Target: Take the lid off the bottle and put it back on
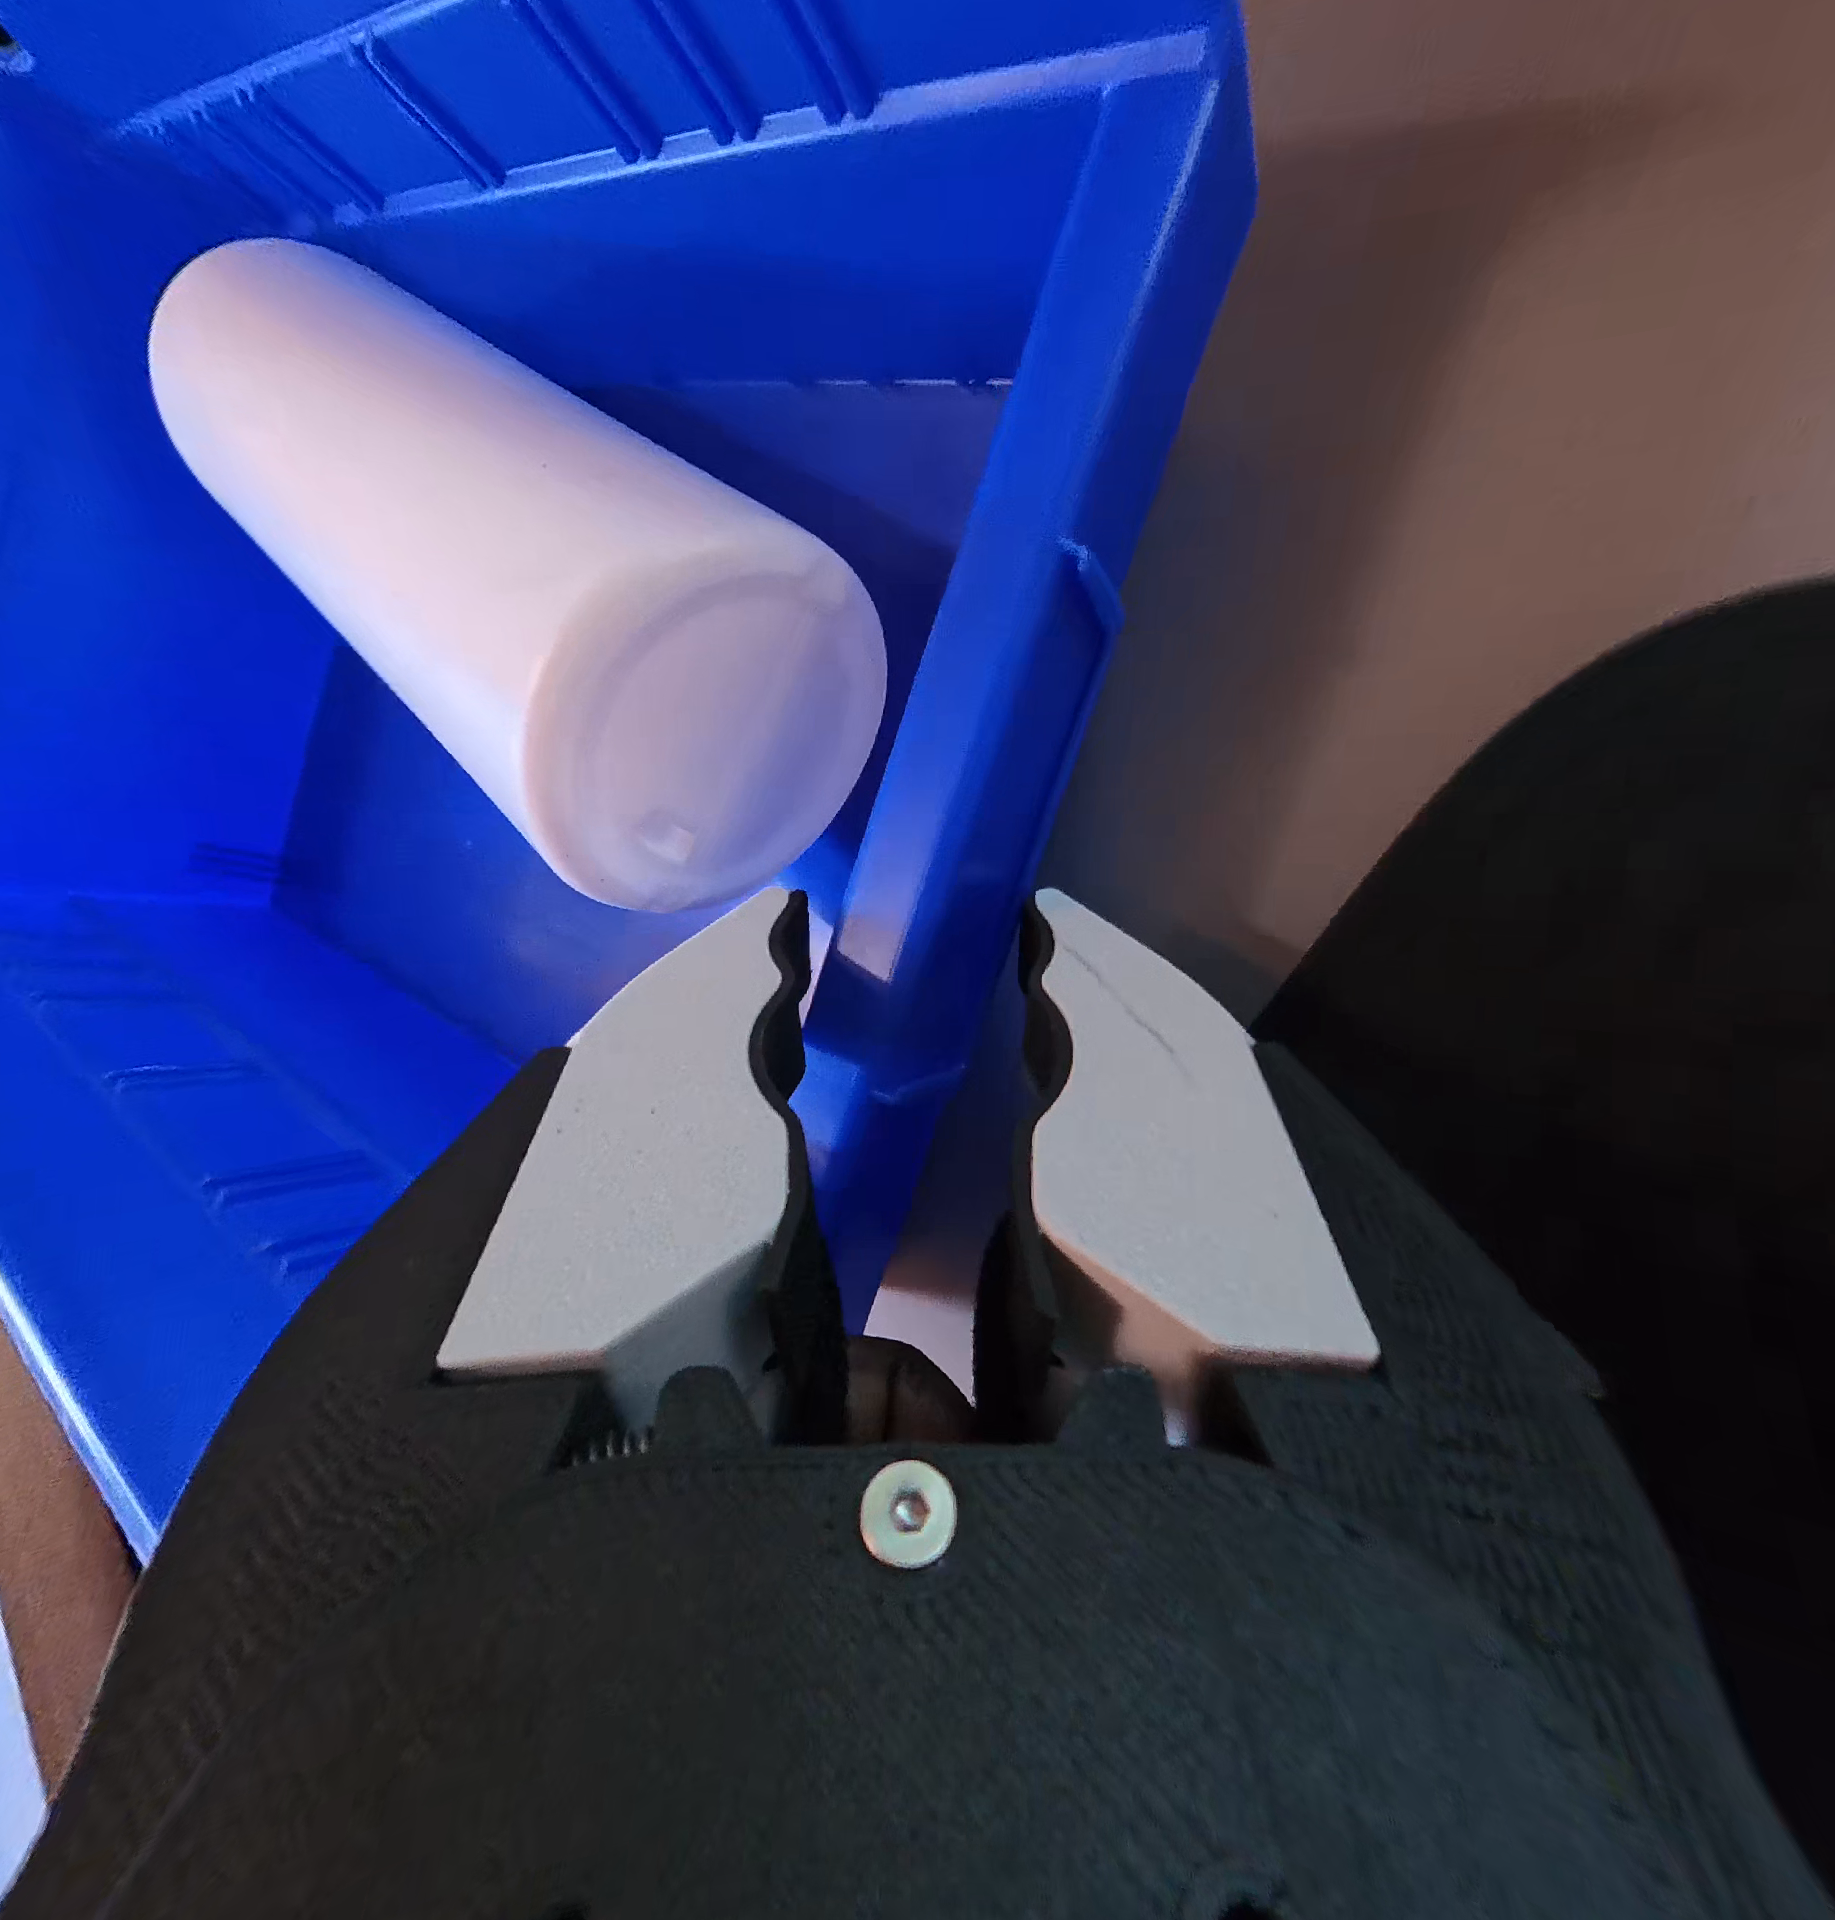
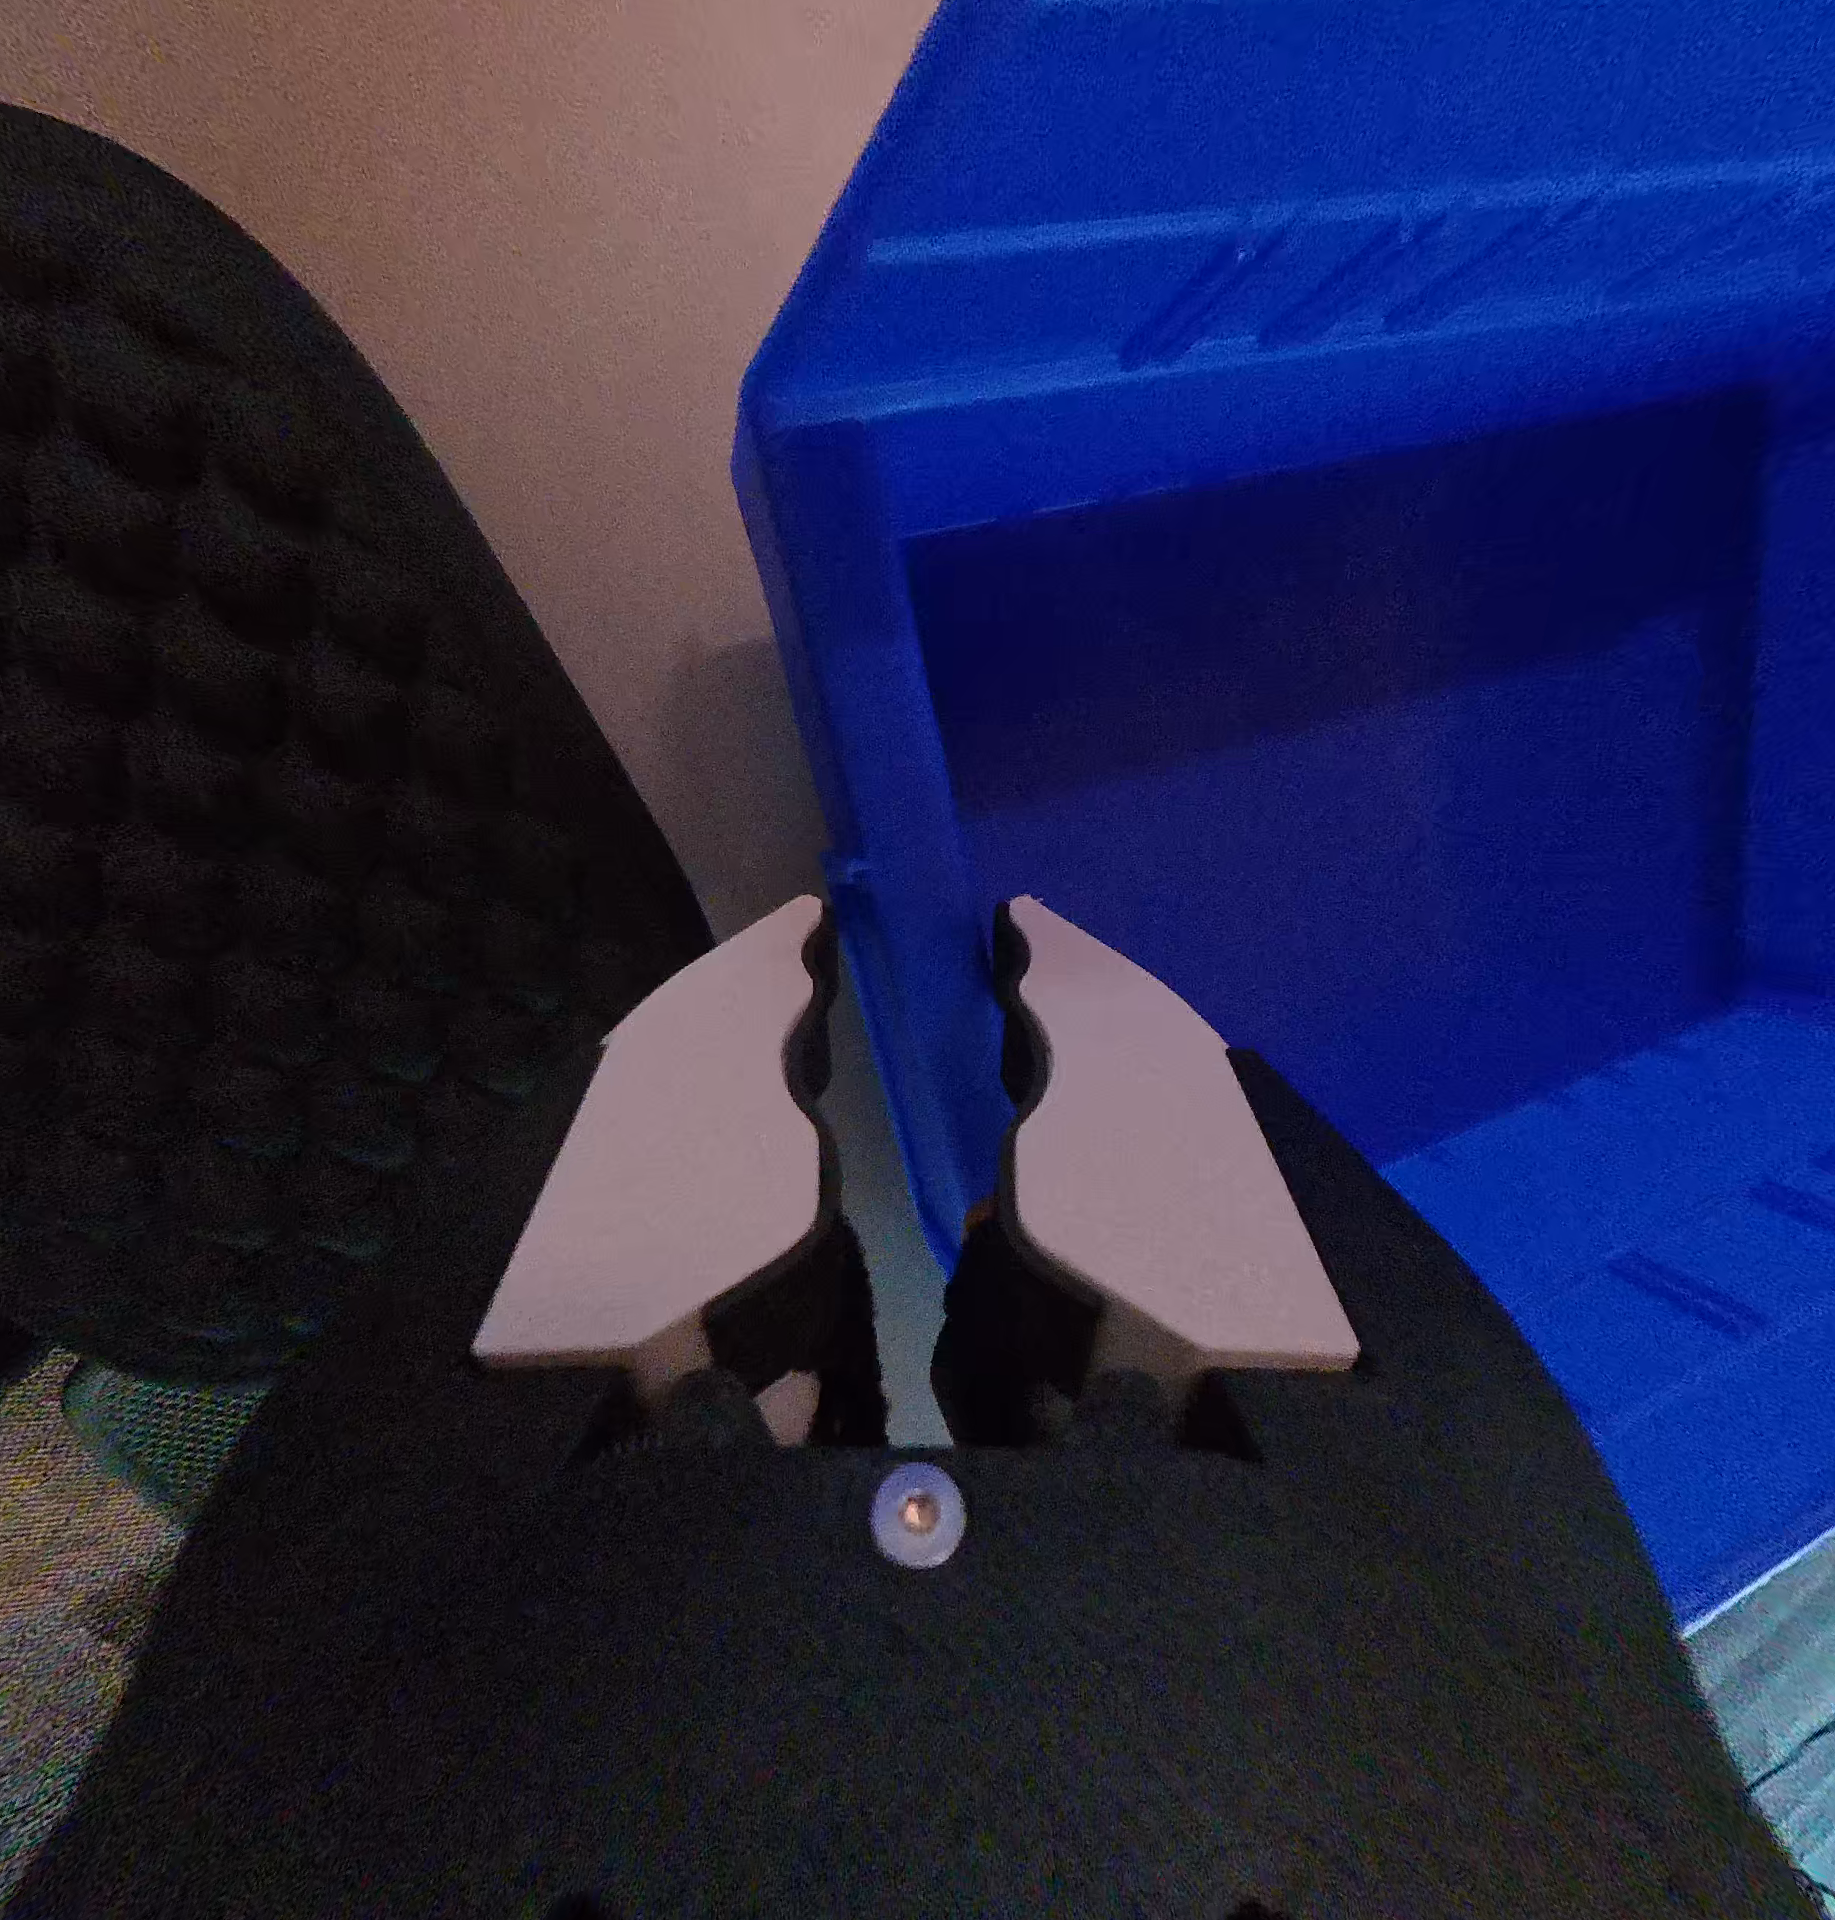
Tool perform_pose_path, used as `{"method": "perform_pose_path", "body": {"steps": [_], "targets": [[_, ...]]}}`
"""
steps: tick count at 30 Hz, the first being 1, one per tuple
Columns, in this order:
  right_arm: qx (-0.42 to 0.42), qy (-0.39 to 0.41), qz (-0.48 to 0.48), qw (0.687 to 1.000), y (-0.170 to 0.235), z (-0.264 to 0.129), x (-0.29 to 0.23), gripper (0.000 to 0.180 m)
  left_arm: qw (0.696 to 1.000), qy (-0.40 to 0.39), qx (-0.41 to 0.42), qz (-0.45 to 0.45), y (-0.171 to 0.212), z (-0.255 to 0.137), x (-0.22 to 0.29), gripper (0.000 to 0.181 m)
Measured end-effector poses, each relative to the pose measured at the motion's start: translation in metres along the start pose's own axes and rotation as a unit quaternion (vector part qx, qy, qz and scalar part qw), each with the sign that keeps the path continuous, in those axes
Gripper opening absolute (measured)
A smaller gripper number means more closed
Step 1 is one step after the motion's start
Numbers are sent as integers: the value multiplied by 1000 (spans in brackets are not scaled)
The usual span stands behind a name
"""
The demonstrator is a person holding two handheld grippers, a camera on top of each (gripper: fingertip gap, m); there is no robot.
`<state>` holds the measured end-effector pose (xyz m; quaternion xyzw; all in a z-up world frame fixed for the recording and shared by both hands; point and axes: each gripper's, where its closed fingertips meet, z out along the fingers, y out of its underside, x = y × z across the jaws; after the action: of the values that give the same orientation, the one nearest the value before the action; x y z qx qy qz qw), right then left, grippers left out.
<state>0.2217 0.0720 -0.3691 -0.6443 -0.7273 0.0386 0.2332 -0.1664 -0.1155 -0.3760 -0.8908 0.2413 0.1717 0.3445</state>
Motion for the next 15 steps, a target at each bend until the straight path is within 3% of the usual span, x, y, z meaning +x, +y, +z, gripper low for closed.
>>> {"method": "perform_pose_path", "body": {"steps": [15], "targets": [[-82,-32,52,995,55,-15,12,30,997,75,7,32,89,-44,-31,42]]}}
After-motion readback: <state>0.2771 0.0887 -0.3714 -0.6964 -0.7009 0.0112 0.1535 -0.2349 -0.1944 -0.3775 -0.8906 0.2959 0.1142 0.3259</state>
